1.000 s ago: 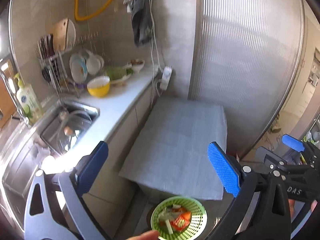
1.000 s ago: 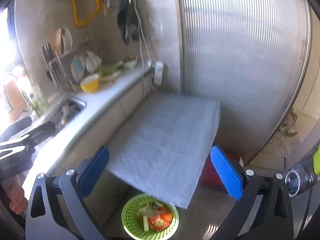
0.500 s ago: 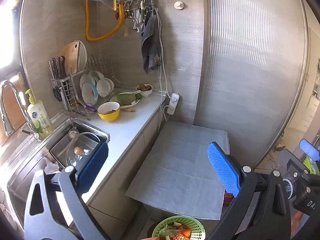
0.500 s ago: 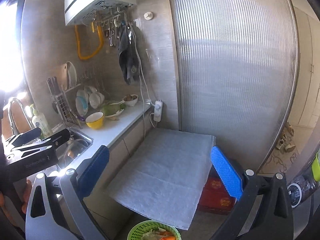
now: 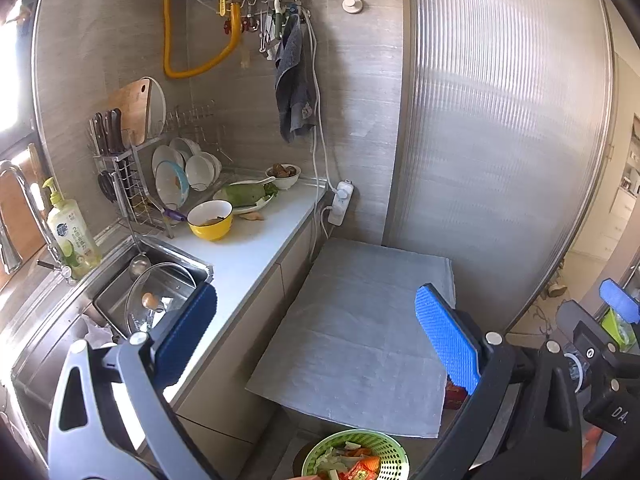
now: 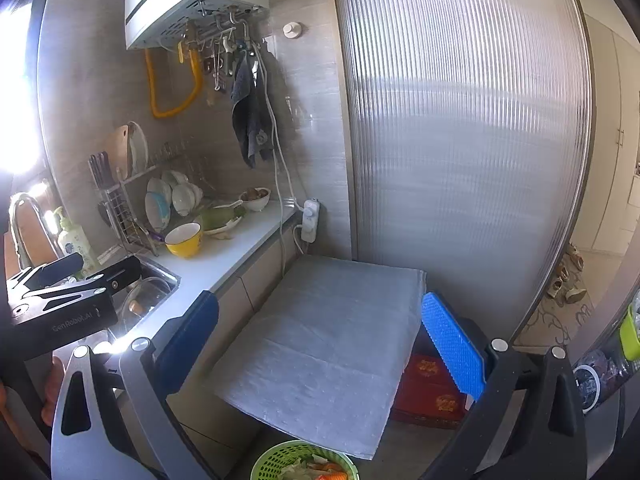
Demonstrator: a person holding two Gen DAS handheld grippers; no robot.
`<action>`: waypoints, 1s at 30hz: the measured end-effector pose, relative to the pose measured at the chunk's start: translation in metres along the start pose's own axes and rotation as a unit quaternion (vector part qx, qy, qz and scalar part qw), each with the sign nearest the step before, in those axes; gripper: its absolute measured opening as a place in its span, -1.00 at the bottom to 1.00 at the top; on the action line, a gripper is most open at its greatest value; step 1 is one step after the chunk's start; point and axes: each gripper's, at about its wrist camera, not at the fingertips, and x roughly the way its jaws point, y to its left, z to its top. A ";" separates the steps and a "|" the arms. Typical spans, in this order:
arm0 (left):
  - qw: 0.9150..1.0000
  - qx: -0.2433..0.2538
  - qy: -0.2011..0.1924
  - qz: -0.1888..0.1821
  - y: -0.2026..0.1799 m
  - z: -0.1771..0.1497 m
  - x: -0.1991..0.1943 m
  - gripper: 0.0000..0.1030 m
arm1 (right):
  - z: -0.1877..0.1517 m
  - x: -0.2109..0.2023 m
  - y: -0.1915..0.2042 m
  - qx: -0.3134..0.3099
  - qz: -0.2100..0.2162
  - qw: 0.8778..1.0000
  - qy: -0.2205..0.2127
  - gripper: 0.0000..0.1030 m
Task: Collect trash
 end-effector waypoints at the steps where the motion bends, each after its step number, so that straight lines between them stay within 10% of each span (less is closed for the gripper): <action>1: 1.000 0.001 0.001 -0.001 0.000 0.000 0.001 0.85 | 0.000 0.001 0.000 0.000 0.000 1.000 0.001 0.96; 30: 1.000 -0.006 0.008 -0.003 0.005 0.000 0.007 0.85 | 0.000 0.008 0.005 -0.007 0.011 1.000 0.008 0.96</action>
